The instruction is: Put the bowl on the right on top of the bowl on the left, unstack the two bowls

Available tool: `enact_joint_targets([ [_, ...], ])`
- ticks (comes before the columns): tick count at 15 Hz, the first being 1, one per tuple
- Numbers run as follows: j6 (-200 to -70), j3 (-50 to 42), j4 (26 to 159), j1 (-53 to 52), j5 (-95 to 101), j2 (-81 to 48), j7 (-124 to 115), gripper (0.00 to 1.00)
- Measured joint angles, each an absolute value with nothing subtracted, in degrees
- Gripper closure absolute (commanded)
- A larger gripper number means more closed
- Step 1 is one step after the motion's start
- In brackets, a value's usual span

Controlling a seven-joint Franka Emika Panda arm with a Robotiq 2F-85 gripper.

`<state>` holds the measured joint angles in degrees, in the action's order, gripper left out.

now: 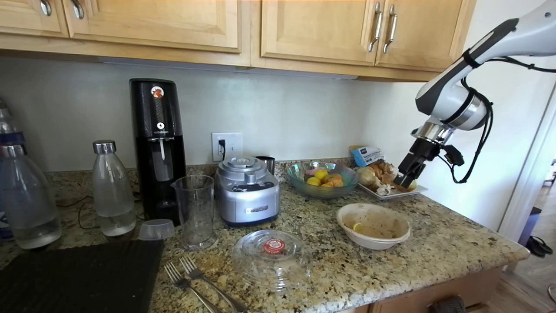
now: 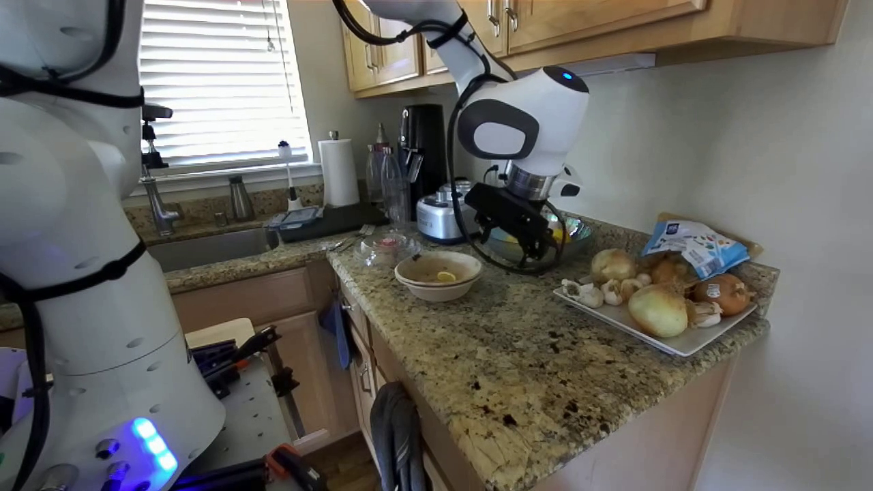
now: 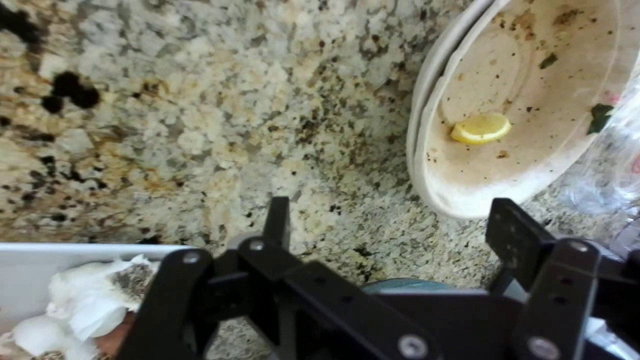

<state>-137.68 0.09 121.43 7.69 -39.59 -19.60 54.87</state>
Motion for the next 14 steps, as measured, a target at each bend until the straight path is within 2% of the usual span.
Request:
enact_joint_targets([
  [5,-145.07,-0.76,123.99,7.67,-34.51,-18.25,49.93,0.00],
  [14,-145.51,-0.29,124.13,7.86,-34.37,-18.31,49.59,0.00],
])
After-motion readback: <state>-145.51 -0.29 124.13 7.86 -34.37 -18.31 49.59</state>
